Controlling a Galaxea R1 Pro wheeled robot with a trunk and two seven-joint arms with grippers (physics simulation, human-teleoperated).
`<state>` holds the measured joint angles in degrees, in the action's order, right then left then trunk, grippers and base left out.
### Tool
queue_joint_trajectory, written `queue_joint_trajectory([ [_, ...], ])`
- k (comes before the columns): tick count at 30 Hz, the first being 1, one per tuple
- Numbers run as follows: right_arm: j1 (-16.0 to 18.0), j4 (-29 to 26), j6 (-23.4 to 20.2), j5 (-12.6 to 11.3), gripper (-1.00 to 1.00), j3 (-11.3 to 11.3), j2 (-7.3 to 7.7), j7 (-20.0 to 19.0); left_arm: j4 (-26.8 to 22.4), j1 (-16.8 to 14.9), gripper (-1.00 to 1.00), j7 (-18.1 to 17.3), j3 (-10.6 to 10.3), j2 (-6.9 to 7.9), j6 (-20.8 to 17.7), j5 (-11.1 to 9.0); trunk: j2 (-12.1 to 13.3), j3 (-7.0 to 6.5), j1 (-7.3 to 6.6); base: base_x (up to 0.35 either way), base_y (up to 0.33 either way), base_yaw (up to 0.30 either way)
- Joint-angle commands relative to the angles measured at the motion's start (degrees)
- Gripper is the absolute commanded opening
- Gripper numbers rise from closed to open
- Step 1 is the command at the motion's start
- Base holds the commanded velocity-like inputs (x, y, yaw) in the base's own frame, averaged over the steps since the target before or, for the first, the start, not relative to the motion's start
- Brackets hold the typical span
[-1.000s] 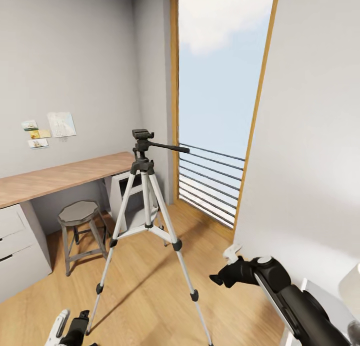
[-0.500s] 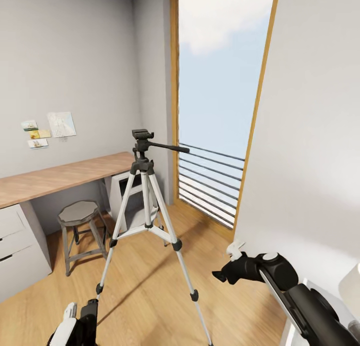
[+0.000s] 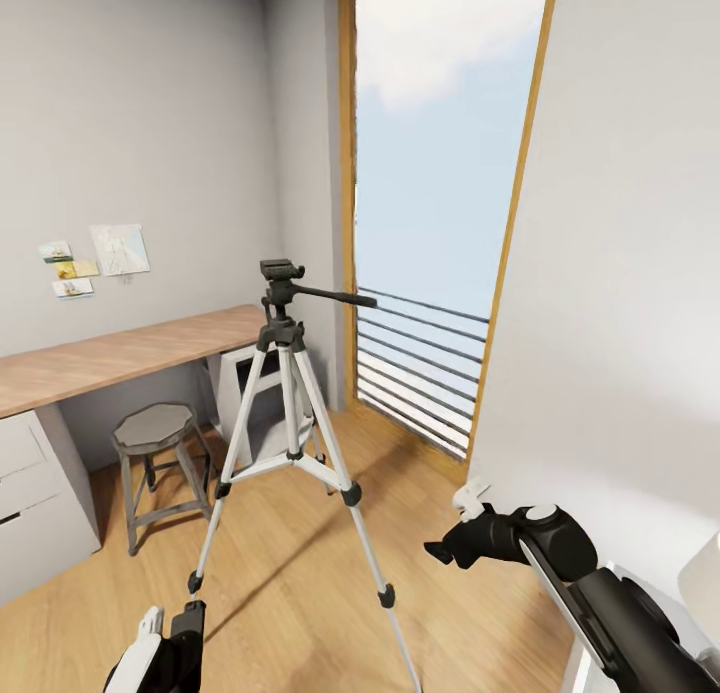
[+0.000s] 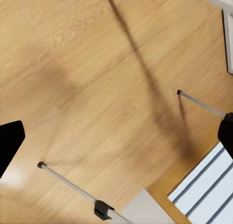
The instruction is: Attach the digital camera to the camera tripod in the bedroom.
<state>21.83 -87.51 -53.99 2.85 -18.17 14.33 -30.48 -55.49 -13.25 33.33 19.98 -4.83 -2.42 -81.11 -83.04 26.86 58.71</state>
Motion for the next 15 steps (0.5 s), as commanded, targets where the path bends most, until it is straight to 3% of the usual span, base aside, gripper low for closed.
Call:
queue_joint_trajectory([
  [1, 0.05, -0.07, -0.19, 0.32, 1.00, -0.07, 0.03, -0.28, -0.06, 0.02, 1.00, 0.23, 0.21, -0.07, -0.23, -0.20, -0.03, 0.07, 0.01, 0.163, -0.128, 0.000],
  [10, 0.05, -0.18, -0.27, 0.25, 1.00, -0.18, 0.01, -0.28, 0.23, 0.20, 1.00, 0.25, 0.22, -0.23, 0.06, -0.17, -0.03, 0.07, 0.01, 0.152, -0.132, 0.004],
  [15, 0.05, -0.70, -0.30, 0.24, 1.00, -0.21, 0.00, -0.28, 0.79, 0.23, 1.00, 0.33, 1.07, -0.47, 1.79, -0.78, -0.03, 0.07, 0.01, 0.047, -0.042, 0.123],
])
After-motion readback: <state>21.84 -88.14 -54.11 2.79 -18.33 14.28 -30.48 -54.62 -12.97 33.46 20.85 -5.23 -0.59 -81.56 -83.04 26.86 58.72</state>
